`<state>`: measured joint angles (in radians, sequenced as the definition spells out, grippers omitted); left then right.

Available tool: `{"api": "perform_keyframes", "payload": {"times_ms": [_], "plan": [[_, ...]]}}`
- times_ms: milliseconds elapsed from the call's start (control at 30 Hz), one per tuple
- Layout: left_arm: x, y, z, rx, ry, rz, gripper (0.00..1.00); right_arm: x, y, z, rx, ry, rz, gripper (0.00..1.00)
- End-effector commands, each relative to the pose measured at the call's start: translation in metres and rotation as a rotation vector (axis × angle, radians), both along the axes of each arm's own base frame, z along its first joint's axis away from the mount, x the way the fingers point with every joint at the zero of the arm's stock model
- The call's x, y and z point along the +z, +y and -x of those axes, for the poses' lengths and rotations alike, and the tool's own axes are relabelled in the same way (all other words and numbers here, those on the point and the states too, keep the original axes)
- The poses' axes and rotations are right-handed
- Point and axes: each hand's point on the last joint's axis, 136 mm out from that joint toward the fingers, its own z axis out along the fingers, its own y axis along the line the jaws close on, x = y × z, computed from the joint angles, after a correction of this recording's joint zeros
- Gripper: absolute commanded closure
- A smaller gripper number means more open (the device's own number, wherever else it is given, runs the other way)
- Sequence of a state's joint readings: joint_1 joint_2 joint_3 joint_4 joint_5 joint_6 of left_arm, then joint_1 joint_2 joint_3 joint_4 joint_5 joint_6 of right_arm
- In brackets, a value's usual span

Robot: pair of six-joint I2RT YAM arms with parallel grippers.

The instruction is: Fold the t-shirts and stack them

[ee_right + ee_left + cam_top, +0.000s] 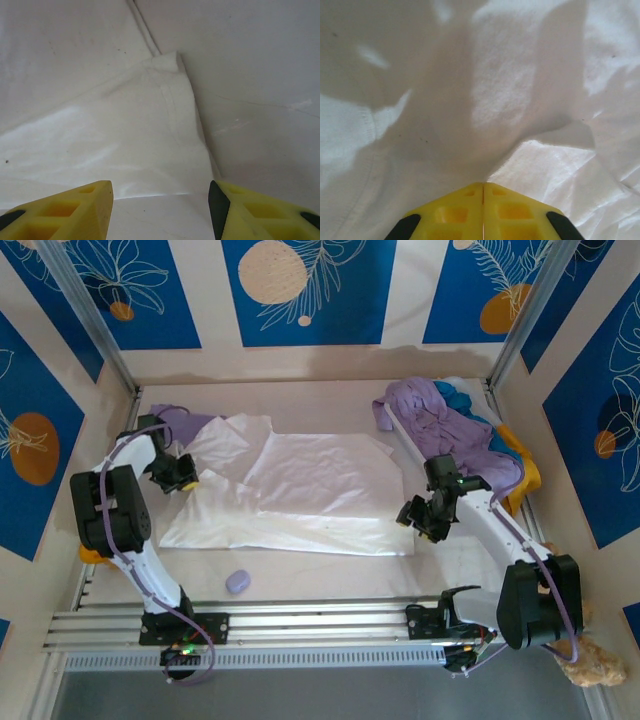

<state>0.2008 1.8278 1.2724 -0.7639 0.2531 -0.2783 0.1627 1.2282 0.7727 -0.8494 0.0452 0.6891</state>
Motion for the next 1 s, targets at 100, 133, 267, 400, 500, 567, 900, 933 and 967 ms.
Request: {"api": "perform_keyframes", "payload": {"times_ms": [100,133,267,400,500,567,900,933,967], "plan": [[0.025,0.018,-0.003,0.054,-0.081,-0.025,0.95,0.000,0.003,-0.007,0.021,0.003,-0.015,0.45],[0.026,0.021,-0.002,0.062,-0.080,-0.032,0.95,0.000,0.003,-0.008,0.021,0.002,-0.017,0.45],[0.022,0.027,0.002,0.081,-0.053,-0.017,0.95,0.000,0.006,-0.011,0.028,-0.001,-0.028,0.45],[0.014,0.022,0.002,0.077,-0.031,0.026,0.81,0.002,0.015,-0.015,0.044,-0.010,-0.057,0.45],[0.010,0.020,0.002,0.077,-0.017,0.041,0.60,0.004,0.027,-0.016,0.069,-0.006,-0.071,0.45],[0.013,0.019,0.003,0.079,-0.025,0.043,0.53,0.006,0.036,-0.017,0.082,-0.007,-0.076,0.45],[0.024,-0.019,0.039,0.044,-0.036,0.084,0.43,-0.002,0.108,-0.018,0.115,0.007,-0.231,0.45],[0.018,-0.023,0.045,0.044,-0.020,0.091,0.43,-0.006,0.113,-0.019,0.119,0.017,-0.239,0.45],[0.012,-0.028,0.049,0.045,-0.013,0.104,0.42,-0.011,0.118,-0.019,0.122,0.031,-0.243,0.45]]}}
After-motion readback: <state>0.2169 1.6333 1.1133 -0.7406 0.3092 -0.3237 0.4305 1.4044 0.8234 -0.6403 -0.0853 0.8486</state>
